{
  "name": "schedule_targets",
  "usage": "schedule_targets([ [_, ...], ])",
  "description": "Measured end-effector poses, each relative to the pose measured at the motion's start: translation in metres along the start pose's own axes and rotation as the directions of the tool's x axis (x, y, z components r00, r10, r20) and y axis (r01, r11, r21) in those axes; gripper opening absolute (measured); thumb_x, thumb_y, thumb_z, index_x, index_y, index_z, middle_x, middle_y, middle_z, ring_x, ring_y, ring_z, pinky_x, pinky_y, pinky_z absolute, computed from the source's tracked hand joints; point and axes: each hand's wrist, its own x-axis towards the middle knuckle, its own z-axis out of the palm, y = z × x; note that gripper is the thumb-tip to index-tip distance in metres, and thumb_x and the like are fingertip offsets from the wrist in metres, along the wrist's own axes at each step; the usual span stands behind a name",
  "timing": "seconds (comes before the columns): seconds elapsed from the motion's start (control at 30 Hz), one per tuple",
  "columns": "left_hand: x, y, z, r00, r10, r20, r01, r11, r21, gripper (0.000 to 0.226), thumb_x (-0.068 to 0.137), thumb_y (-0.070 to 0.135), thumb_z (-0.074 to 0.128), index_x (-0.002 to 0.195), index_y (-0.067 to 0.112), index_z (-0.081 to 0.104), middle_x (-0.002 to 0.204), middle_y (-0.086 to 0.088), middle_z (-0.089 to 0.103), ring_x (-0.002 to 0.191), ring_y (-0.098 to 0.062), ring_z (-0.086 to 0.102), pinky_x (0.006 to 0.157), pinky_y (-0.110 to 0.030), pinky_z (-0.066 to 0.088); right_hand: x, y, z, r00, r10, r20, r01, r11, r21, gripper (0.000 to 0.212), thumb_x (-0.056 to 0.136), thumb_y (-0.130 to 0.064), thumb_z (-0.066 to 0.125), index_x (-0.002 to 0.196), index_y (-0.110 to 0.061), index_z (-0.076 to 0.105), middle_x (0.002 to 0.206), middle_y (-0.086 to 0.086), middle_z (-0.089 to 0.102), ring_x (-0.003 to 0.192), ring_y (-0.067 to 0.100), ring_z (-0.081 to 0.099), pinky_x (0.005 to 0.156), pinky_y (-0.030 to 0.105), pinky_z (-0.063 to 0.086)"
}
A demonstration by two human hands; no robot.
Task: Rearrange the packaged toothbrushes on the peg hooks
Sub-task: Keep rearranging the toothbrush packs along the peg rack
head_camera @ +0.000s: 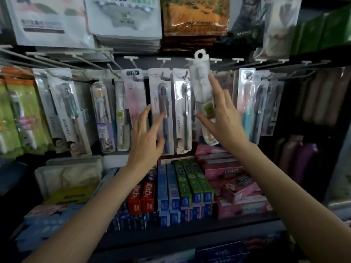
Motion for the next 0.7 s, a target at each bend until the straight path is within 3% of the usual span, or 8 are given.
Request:
schedule_targets([
  [0.03,-0.001,-0.003,-0.008,1.0,-0.02,-0.016,0.02,1.0,-0.014,0.058,0.084,0.004,0.056,0.137,0.018,0.041,0.149,-0.015,0.023,0.136,-0.033,0.021,0.111,-0.046,0.021,0.0,-0.007,0.004,0.998,-0.027,0.052,0.027,1.0,0.0,0.079,0.084,-0.014,0.066,0.146,-0.011,0.018,0.108,0.009,0.046,0.057,0.005,0.04,0.049,0.015,0.036],
  [0.1,0.0,-0.011,-0.025,0.997,-0.061,-0.057,0.059,0.998,-0.029,0.058,0.085,0.004,0.054,0.139,0.017,0.038,0.149,-0.013,0.024,0.136,-0.031,0.023,0.111,-0.045,0.023,0.002,-0.022,0.016,0.985,-0.1,0.143,0.098,0.995,0.018,0.076,0.085,-0.016,0.064,0.146,-0.015,0.02,0.114,0.011,0.048,0.064,0.014,0.053,0.051,0.032,0.05],
  [0.17,0.001,-0.022,-0.041,0.992,-0.094,-0.09,0.093,0.996,-0.008,0.058,0.085,0.004,0.054,0.139,0.018,0.038,0.149,-0.012,0.023,0.137,-0.028,0.021,0.111,-0.041,0.02,0.007,-0.038,0.031,0.965,-0.176,0.196,0.173,0.984,0.032,0.073,0.086,-0.018,0.063,0.146,-0.014,0.023,0.119,0.014,0.049,0.074,0.023,0.06,0.056,0.043,0.054],
  [0.33,-0.011,-0.057,-0.072,0.981,-0.173,-0.088,0.179,0.981,0.067,0.052,0.086,0.005,0.054,0.136,0.013,0.041,0.15,-0.011,0.023,0.136,-0.03,0.023,0.107,-0.051,0.03,0.032,-0.078,0.066,0.958,-0.202,0.204,0.196,0.979,0.049,0.071,0.087,-0.023,0.061,0.146,-0.013,0.023,0.118,0.016,0.052,0.076,0.024,0.057,0.06,0.04,0.053],
  [0.43,-0.021,-0.072,-0.085,0.971,-0.225,-0.083,0.234,0.964,0.124,0.051,0.087,0.006,0.053,0.137,0.012,0.041,0.149,-0.011,0.023,0.137,-0.029,0.022,0.111,-0.046,0.024,0.045,-0.093,0.078,0.964,-0.153,0.218,0.149,0.988,0.036,0.07,0.09,-0.026,0.057,0.147,-0.013,0.019,0.11,0.014,0.052,0.077,0.019,0.049,0.066,0.034,0.048],
  [0.57,-0.027,-0.081,-0.095,0.969,-0.236,-0.078,0.244,0.963,0.116,0.052,0.086,0.004,0.052,0.136,0.012,0.041,0.148,-0.011,0.025,0.137,-0.03,0.021,0.112,-0.048,0.022,0.048,-0.101,0.086,0.946,-0.094,0.309,0.096,0.995,0.008,0.068,0.092,-0.028,0.052,0.147,-0.014,0.017,0.112,0.015,0.051,0.089,0.03,0.056,0.075,0.04,0.05],
  [0.7,-0.029,-0.082,-0.102,0.965,-0.249,-0.082,0.255,0.964,0.08,0.054,0.085,0.003,0.052,0.137,0.014,0.041,0.148,-0.009,0.024,0.138,-0.027,0.019,0.113,-0.047,0.02,0.054,-0.109,0.099,0.929,-0.003,0.371,0.032,0.997,-0.072,0.066,0.093,-0.031,0.05,0.146,-0.014,0.015,0.112,0.017,0.05,0.089,0.035,0.057,0.075,0.04,0.05],
])
